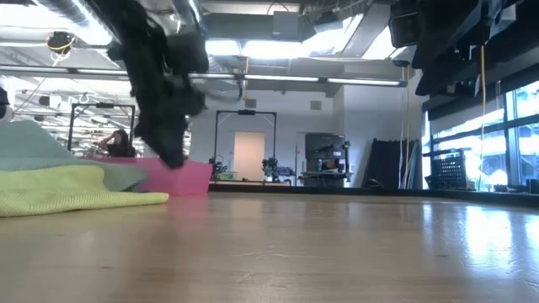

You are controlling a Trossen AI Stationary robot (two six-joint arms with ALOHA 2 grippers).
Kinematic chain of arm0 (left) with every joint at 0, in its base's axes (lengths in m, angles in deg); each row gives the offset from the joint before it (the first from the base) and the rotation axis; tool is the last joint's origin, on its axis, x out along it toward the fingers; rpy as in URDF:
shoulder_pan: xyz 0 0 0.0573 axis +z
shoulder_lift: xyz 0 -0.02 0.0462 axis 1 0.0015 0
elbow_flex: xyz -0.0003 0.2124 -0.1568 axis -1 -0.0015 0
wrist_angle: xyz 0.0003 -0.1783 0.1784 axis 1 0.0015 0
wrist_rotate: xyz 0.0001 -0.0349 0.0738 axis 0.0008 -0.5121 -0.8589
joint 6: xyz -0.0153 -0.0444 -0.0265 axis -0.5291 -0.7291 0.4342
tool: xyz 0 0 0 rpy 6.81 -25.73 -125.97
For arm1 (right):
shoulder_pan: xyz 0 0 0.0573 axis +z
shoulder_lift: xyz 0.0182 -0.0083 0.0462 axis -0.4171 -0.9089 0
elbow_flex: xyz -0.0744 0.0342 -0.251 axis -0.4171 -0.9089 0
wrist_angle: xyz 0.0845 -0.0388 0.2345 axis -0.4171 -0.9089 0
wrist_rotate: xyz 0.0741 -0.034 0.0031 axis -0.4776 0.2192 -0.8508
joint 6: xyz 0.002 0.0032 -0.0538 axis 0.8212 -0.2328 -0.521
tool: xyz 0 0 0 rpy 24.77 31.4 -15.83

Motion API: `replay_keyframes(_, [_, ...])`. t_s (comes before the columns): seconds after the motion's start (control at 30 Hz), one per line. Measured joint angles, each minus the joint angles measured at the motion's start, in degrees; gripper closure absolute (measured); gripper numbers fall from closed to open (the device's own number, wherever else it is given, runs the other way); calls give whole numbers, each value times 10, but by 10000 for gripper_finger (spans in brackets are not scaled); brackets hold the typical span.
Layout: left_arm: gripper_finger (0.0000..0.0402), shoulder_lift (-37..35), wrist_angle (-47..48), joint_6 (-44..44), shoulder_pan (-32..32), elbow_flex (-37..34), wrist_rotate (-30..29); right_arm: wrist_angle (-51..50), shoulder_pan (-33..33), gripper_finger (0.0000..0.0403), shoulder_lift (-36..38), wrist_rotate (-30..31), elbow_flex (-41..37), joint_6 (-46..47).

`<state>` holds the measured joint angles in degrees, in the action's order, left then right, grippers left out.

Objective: Fold microfiber towels
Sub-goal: Fold the right yellow microfiber towel on the table

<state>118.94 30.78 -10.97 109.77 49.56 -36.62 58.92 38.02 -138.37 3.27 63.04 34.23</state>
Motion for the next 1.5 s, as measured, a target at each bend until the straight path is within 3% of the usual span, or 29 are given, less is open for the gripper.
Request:
replay_keyframes(0.17, [237, 53, 49, 11, 22, 0, -52, 3, 4, 231, 0, -18, 0, 37])
replay_keyframes(0.33, [237, 56, 62, 44, 51, 0, -97, 5, 25, 231, 0, -18, 0, 64])
replay_keyframes(0.5, [237, 55, 84, 84, 91, 0, -99, 5, 46, 231, 0, -15, 0, 71])
replay_keyframes(0.7, [237, 46, 113, 74, 115, 1, -68, 5, 53, 231, 0, -8, 0, 76])
replay_keyframes(1.03, [237, -47, 196, 48, 70, 71, -72, 12, 35, 231, 0, 53, 0, 14])
replay_keyframes(1.17, [237, -59, 230, -25, 54, 69, -15, 18, 19, 231, 0, 53, 0, -19])
replay_keyframes(1.3, [237, -58, 206, -30, 8, 52, 33, 19, 17, 231, 0, 53, 0, -37])
replay_keyframes(1.5, [237, -56, 195, -84, -37, 13, -11, 19, 17, 231, 0, 53, 0, -57])
